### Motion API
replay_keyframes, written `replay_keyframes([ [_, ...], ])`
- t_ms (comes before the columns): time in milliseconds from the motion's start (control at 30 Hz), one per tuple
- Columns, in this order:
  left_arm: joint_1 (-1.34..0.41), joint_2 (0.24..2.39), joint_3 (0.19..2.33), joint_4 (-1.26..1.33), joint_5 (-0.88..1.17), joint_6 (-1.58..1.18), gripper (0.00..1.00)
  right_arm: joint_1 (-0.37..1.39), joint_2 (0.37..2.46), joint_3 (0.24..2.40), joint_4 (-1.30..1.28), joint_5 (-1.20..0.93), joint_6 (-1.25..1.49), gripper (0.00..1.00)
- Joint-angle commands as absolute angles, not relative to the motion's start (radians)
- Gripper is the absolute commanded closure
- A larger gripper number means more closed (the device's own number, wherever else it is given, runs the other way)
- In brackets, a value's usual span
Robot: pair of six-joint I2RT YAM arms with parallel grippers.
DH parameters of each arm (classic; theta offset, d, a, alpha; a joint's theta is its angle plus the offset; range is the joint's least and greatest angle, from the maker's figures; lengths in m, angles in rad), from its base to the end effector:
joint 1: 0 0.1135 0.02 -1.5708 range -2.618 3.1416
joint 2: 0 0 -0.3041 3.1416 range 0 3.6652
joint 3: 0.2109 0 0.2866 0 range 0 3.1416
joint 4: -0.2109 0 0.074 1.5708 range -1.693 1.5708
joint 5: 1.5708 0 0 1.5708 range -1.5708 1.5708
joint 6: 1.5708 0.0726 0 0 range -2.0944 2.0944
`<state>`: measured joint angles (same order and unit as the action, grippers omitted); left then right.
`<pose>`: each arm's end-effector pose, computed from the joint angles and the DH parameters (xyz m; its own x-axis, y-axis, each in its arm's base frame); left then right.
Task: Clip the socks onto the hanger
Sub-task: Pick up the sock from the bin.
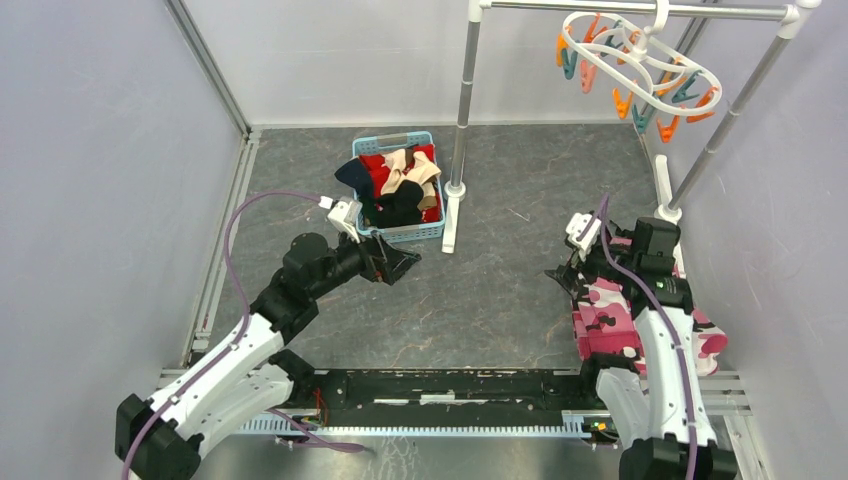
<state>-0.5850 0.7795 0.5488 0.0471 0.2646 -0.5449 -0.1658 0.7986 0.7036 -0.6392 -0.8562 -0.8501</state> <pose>0.1829 -0.1439 0.2953 -0.5175 -0.2573 -0.8161 0.5602 0.6190 -0.5504 0.1893 0.0239 0.2830 -0.1018 -0.4822 -0.8701 -0.7901 0.5707 -0.2238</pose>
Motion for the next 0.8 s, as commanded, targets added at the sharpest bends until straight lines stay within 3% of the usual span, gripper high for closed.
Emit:
replay_keyframes([
  [0,-0.588,0.804,0.577,0.105,0.27,-0.505,0.0,-0.17,0.851,0.681,-0.586,-0.661,-0.839,0.02],
  [200,-0.588,0.855,0.587,0.131,0.256,-0.498,0.0,-0.17,0.875,0.6,-0.486,-0.536,-0.787,0.05],
  [433,-0.588,0.869,0.616,0.121,0.215,-0.465,0.0,-0.17,0.911,0.581,-0.416,-0.248,-0.746,0.15],
  [633,-0.588,0.885,0.629,0.12,0.202,-0.459,0.0,-0.164,0.979,0.615,-0.419,-0.293,-0.702,0.26],
  [767,-0.588,0.887,0.665,0.089,0.159,-0.427,0.01,-0.163,0.967,0.658,-0.512,-0.604,-0.763,0.24],
])
